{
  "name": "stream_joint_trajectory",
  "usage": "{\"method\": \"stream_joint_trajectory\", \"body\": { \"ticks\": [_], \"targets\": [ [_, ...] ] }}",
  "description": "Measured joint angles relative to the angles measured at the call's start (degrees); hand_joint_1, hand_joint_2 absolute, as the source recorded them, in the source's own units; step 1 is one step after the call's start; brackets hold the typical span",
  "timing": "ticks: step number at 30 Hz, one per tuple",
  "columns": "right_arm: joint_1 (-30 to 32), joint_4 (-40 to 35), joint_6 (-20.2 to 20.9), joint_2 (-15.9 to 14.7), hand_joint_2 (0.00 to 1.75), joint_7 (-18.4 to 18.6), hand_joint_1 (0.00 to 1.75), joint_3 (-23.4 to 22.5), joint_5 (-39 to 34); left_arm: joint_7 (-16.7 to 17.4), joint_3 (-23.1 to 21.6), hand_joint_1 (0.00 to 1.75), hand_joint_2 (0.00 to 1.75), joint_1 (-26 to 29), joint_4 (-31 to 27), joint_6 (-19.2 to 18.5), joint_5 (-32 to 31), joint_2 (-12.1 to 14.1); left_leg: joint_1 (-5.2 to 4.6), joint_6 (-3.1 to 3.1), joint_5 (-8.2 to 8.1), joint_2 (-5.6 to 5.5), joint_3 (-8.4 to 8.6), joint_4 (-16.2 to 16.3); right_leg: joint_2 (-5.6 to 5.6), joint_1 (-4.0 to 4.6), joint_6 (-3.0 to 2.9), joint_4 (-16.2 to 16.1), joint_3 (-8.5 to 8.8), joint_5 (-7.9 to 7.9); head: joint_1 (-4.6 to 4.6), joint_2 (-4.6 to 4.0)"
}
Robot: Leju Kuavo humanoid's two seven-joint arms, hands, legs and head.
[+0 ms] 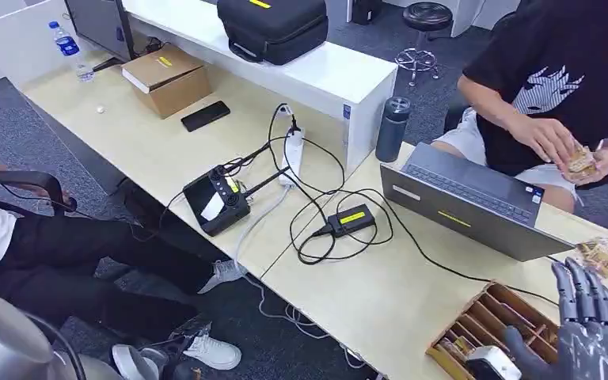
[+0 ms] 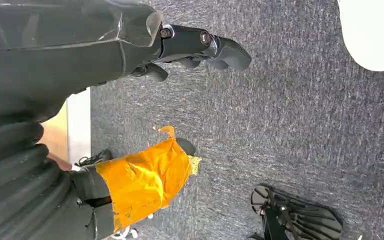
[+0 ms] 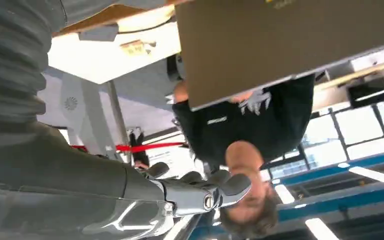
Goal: Pass the card to the sensor for recognition and then transmit it.
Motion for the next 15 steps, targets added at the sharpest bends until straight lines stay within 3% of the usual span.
{"method": "stream_joint_trajectory", "body": {
  "ticks": [15],
  "targets": [
    [-2.6, 6.6, -0.2, 0.5, 1.75, 4.3, 0.0, 4.7, 4.9, 0.0, 0.1, 0.0, 1.75, -0.1, 0.0, -0.2, -0.9, 0.0, 0.0, 0.0, 0.0, 0.0, 0.0, 0.0, 0.0, 0.0, 0.0, 0.0, 0.0, 0.0, 0.0, 0.0]
  ]
}}
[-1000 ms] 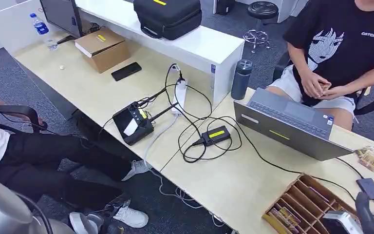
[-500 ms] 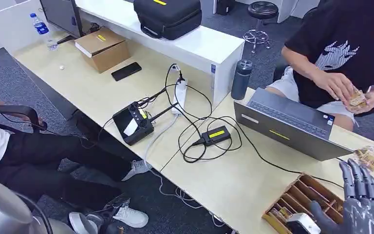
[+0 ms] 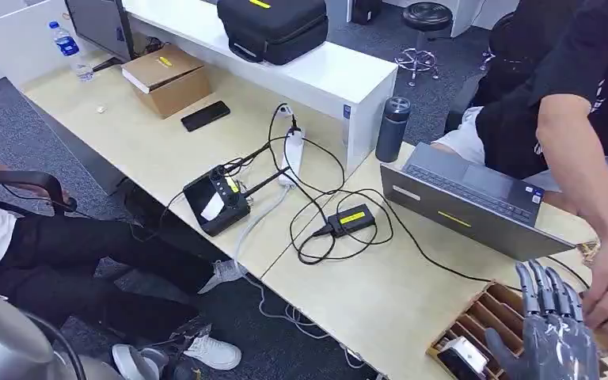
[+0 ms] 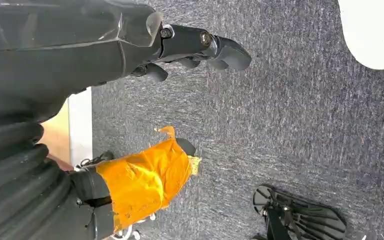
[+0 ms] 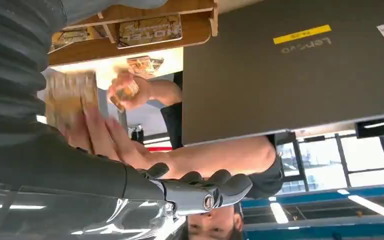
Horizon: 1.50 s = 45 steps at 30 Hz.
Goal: Pass the card to the sensor for recognition and then transmit it.
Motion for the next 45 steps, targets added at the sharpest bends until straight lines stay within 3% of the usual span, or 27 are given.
{"method": "stream_joint_trajectory", "body": {
  "ticks": [45],
  "targets": [
    [-2.7, 6.4, -0.2, 1.9, 1.75, 1.5, 0.0, 1.4, 2.8, -0.1, 0.0, 0.0, 1.75, -0.1, 0.0, -0.2, -0.9, 0.0, 0.0, -0.01, 0.0, 0.0, 0.0, 0.0, 0.0, 0.0, 0.0, 0.0, -0.01, 0.0, 0.0, 0.0]
  ]
}}
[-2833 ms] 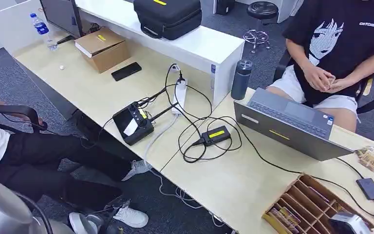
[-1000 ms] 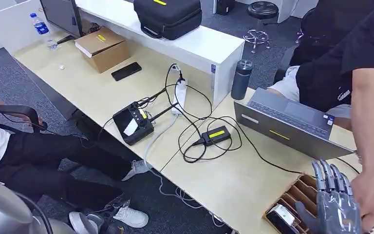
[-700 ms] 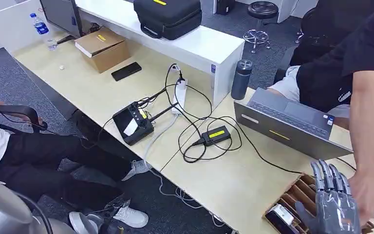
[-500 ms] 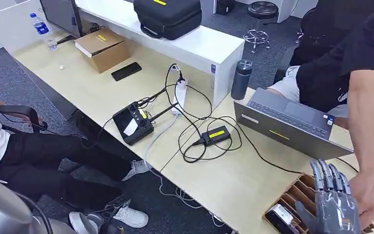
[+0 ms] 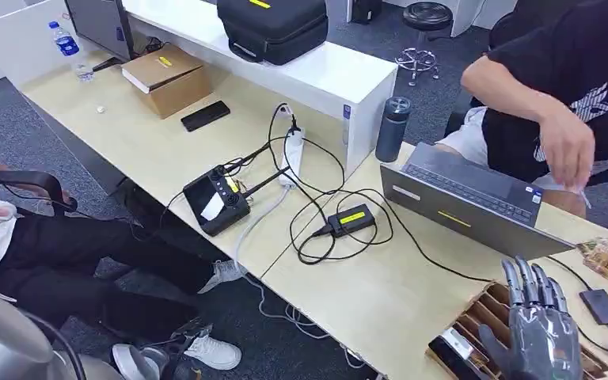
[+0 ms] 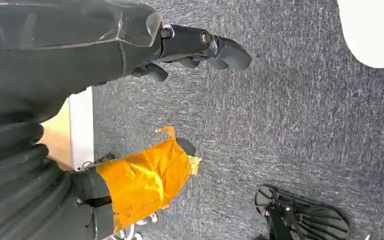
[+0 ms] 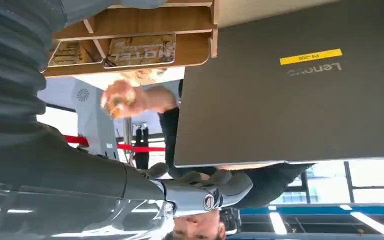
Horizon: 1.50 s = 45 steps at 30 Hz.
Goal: Pass the card to the sensor for recognition and then transmit it.
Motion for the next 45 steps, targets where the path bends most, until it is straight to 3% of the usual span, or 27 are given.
{"method": "stream_joint_trajectory", "body": {
  "ticks": [10, 27, 29, 30, 31, 35, 45],
  "targets": [
    [-2.9, 3.8, 1.4, 0.3, 1.75, 2.6, 0.0, 0.0, 0.8, -0.1, 0.0, 0.0, 1.75, -0.1, 0.0, -0.4, -0.4, 0.0, 0.0, -0.01, 0.01, 0.0, 0.01, 0.0, 0.0, 0.0, 0.0, 0.0, 0.0, 0.01, 0.0, 0.0],
    [-4.2, 6.9, 1.4, 0.5, 1.75, 2.8, 0.03, -2.0, 0.9, -0.1, 0.0, 0.0, 1.75, -0.1, 0.0, -0.4, -0.6, 0.0, 0.0, -0.01, 0.01, 0.0, 0.0, 0.0, 0.0, 0.0, 0.0, 0.0, -0.01, 0.0, 0.0, 0.0],
    [-4.2, 6.9, 1.4, 0.5, 1.75, 2.8, 0.77, -2.1, 0.9, 0.0, 0.0, 0.0, 1.75, -0.1, 0.0, -0.4, -0.6, 0.0, 0.0, -0.01, 0.01, 0.0, 0.0, 0.0, 0.0, 0.0, 0.0, 0.0, -0.01, 0.01, 0.0, 0.0],
    [-4.2, 6.9, 1.4, 0.5, 1.75, 2.8, 1.29, -2.1, 0.9, 0.0, 0.0, 0.0, 1.75, -0.1, 0.0, -0.4, -0.6, 0.0, 0.0, -0.01, 0.01, 0.0, 0.0, 0.0, 0.0, 0.0, 0.0, 0.0, -0.01, 0.01, 0.0, 0.0],
    [-4.2, 6.9, 1.4, 0.5, 1.75, 2.8, 1.41, -2.1, 0.9, 0.0, 0.0, 0.0, 1.75, -0.1, 0.0, -0.4, -0.6, 0.0, 0.0, -0.01, 0.01, 0.0, 0.01, 0.0, 0.0, 0.0, 0.0, 0.0, -0.01, 0.01, 0.0, 0.0],
    [-4.2, 7.3, 1.4, 0.5, 1.75, 2.7, 1.66, -2.1, 1.1, 0.0, 0.0, 0.0, 1.75, -0.1, 0.0, -0.4, -0.5, 0.0, 0.0, -0.01, 0.01, 0.0, 0.01, 0.0, 0.0, 0.0, 0.0, 0.0, -0.01, 0.0, 0.0, 0.0],
    [-4.8, 11.5, 0.7, 0.5, 1.75, 3.5, 1.75, -3.0, 2.8, 0.2, 0.2, 0.0, 1.75, -0.1, 0.0, -0.4, -0.6, 0.0, 0.0, -0.01, 0.01, 0.0, 0.01, 0.0, -0.01, 0.0, 0.0, 0.0, 0.0, 0.0, 0.0, 0.0]
  ]
}}
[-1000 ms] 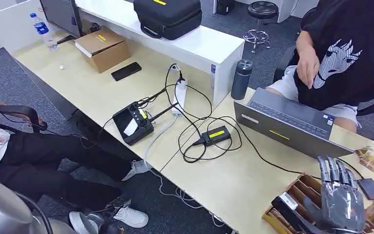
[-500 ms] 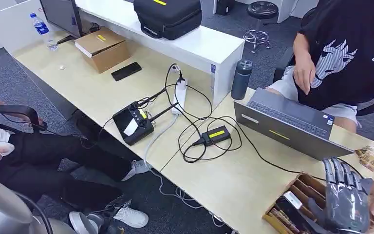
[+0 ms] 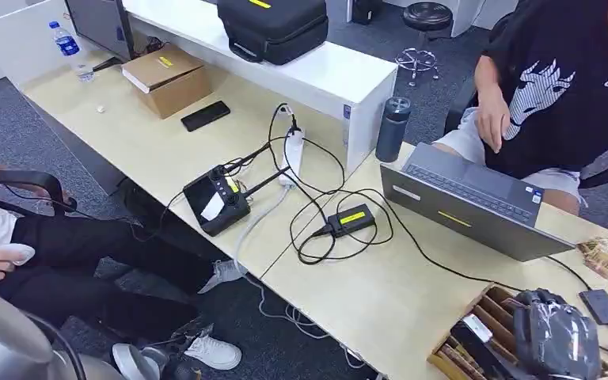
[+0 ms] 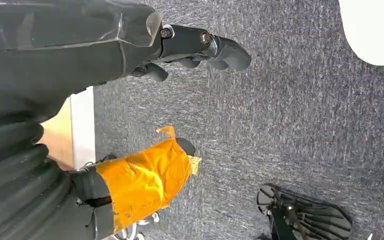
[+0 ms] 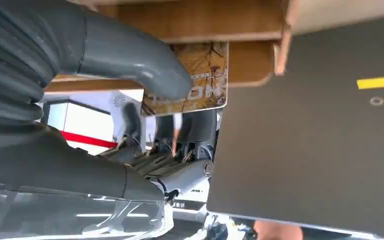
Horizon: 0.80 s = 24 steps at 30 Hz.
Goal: Pass the card to the sensor for recognition and then transmit it.
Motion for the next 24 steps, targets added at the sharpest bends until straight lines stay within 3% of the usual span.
{"method": "stream_joint_trajectory", "body": {
  "ticks": [13, 24],
  "targets": [
    [-1.8, 4.3, -2.7, 0.5, 1.75, -0.9, 1.75, -1.4, 1.2, 0.1, 0.9, 0.0, 1.75, 0.0, 0.0, -0.1, -0.4, 0.0, -0.01, 0.0, 0.01, 0.0, 0.15, 0.0, -0.03, 0.0, 0.01, 0.0, 0.17, 0.0, 0.0, 0.0],
    [1.4, -11.5, -3.0, 0.3, 1.75, -2.4, 1.75, -3.5, -0.8, 0.0, 1.0, 0.0, 1.75, 0.1, 0.0, -0.2, -0.9, 0.0, 0.01, -0.01, 0.0, 0.03, 0.07, 0.0, 0.06, 0.0, -0.02, 0.0, 0.0, 0.01, 0.0, 0.0]
  ]
}}
